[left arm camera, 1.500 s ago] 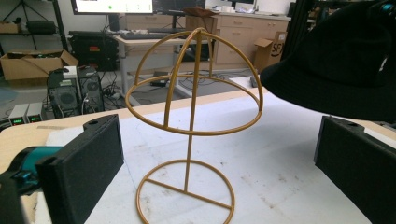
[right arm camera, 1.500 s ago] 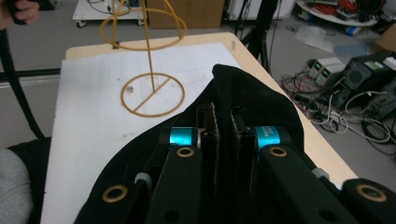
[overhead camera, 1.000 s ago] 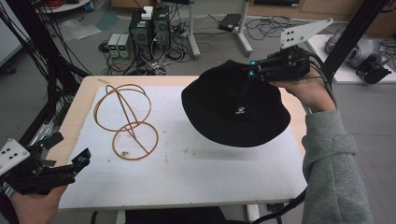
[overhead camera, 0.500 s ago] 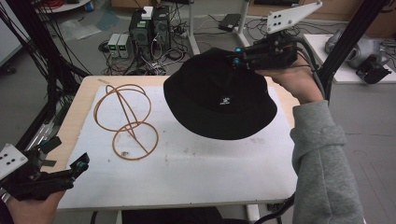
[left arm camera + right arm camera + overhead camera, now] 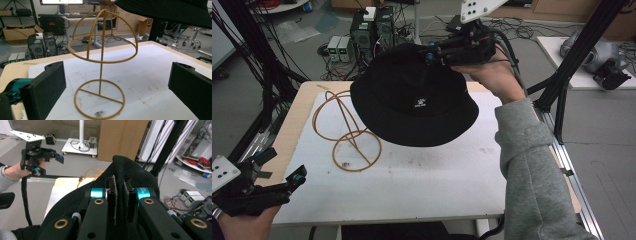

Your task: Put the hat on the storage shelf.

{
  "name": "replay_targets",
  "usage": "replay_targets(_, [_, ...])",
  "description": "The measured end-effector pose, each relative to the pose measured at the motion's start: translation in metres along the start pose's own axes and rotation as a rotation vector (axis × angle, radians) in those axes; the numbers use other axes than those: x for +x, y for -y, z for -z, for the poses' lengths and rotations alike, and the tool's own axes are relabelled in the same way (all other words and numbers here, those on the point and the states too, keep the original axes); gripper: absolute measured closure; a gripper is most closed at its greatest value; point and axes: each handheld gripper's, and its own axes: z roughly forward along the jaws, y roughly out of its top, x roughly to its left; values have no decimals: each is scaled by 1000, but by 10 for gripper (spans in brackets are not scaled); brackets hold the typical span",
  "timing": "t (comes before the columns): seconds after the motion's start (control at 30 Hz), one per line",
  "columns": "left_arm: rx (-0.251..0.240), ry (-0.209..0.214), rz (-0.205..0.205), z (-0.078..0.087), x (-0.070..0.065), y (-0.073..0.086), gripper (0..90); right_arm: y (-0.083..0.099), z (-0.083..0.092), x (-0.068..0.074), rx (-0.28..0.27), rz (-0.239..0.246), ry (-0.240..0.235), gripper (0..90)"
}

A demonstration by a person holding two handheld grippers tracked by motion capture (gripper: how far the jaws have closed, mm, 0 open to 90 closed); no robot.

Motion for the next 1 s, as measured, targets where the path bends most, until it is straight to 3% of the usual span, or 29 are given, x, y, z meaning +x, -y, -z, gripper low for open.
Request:
replay_targets(0.47, [8,12,-7,-1,-3,1,17,-27,-54,3,-23,19,-77,853])
replay_targets(1.0, [17,26,-13,-3,-7,2,17,-36,-111,2,-4,36,-125,852])
